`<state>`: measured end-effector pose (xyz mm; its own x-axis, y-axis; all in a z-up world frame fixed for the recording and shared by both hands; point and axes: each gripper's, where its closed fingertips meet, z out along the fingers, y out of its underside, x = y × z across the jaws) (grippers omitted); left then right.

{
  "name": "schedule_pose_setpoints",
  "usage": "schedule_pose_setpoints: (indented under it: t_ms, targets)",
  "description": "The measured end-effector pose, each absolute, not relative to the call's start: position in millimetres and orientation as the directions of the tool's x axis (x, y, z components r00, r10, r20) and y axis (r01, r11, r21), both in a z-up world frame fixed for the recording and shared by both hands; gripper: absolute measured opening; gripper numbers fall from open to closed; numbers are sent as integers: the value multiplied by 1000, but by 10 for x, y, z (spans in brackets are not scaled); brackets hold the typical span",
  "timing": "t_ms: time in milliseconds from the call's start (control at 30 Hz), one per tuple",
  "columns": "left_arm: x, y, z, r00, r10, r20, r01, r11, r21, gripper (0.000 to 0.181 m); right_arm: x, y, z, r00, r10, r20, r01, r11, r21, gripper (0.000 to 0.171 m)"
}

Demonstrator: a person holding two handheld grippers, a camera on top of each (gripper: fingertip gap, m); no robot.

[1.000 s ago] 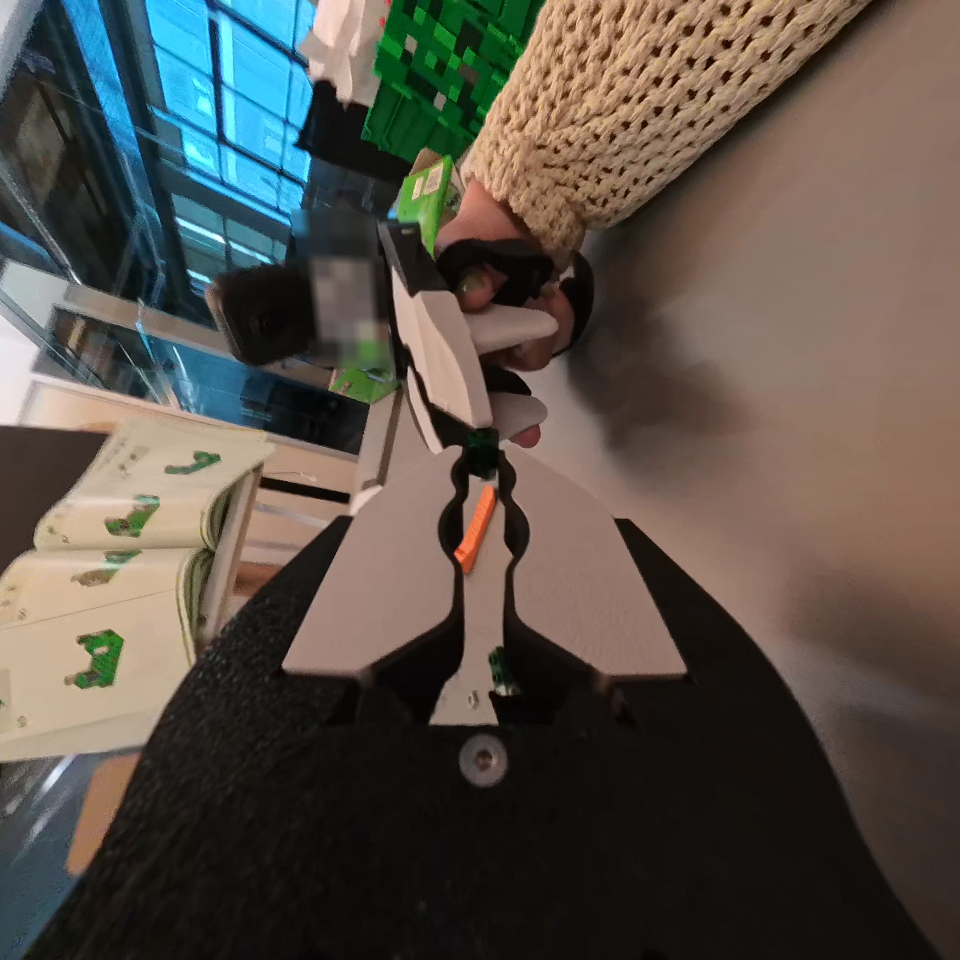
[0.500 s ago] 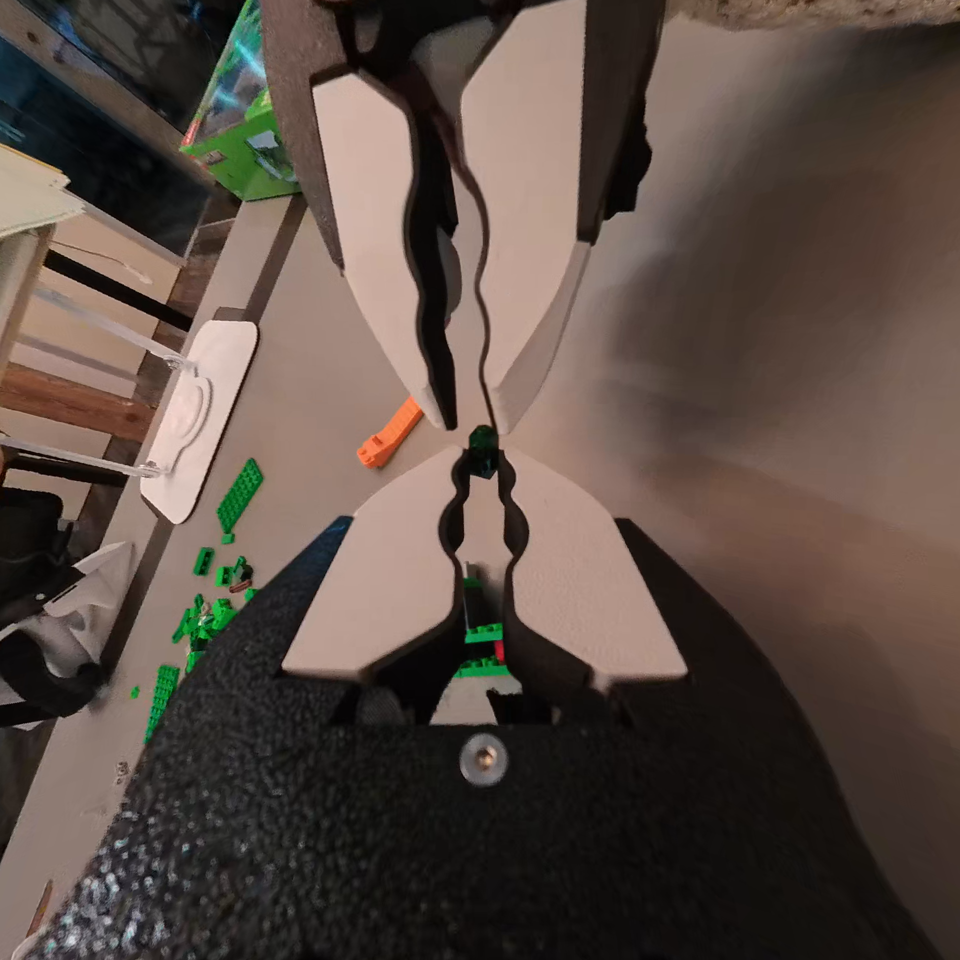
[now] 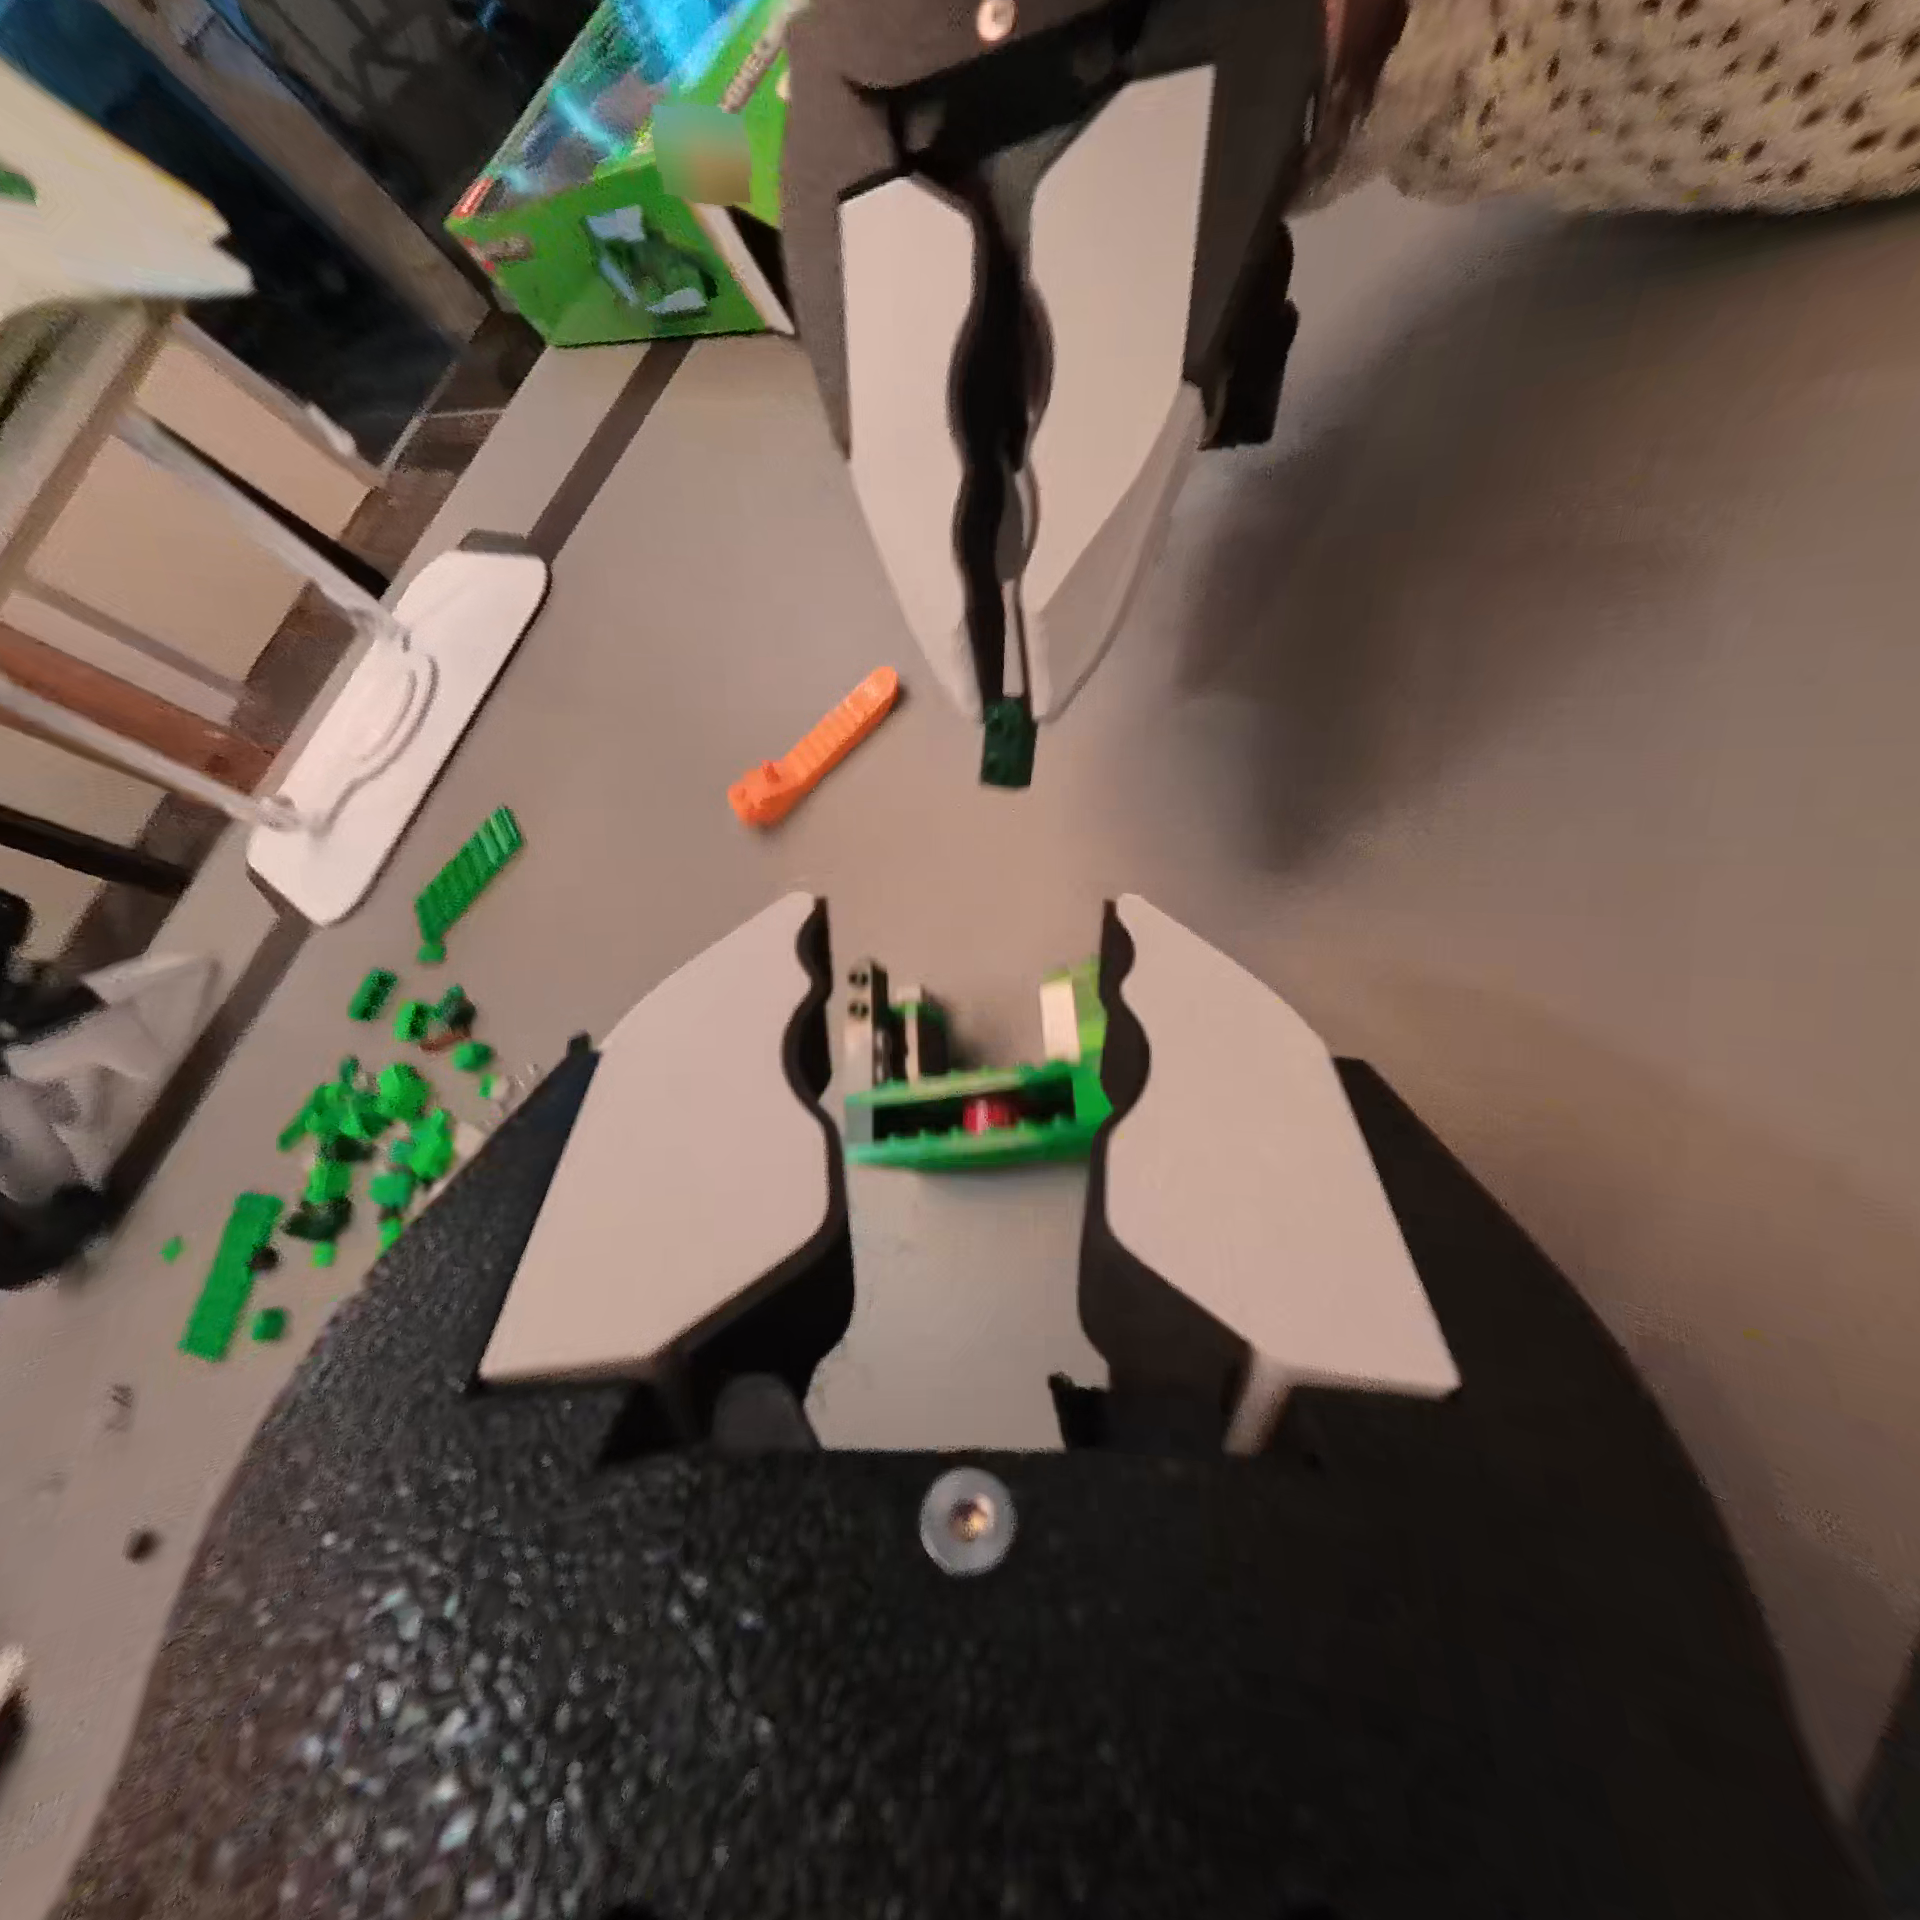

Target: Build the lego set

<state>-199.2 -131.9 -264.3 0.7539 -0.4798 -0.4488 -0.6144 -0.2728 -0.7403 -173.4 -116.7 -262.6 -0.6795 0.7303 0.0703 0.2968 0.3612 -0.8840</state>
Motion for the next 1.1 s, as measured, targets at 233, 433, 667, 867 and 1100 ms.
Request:
schedule_pose_setpoints:
  t_ms: [233, 433, 667, 867, 1100]
  targets:
    - [-2302, -1523, -2998, 836, -524, -160, -428, -441, -789, 86, -1929, -1382, -2862, -772, 636, 22, 252, 337, -907, 7]
    - [-2291, -1484, -2974, 825, -534, -185, -425, -371, -826, 63, -1988, -1466, -2902, -826, 563, 24, 223, 367, -903, 7]
    - [-2216, -1586, -2929, 820, -514, -250, -450, -311, -837, 29, -1984, -1493, -2974, -859, 511, 20, 226, 414, -882, 7]
    - [-2138, -1632, -2966, 819, -528, -223, -436, -319, -842, 15, -1974, -1510, -3063, -871, 491, 16, 244, 460, -854, 7]
    - [-2111, -1634, -3017, 816, -535, -217, -435, -323, -840, 12, -1984, -1482, -3065, -866, 500, 17, 248, 458, -853, 7]
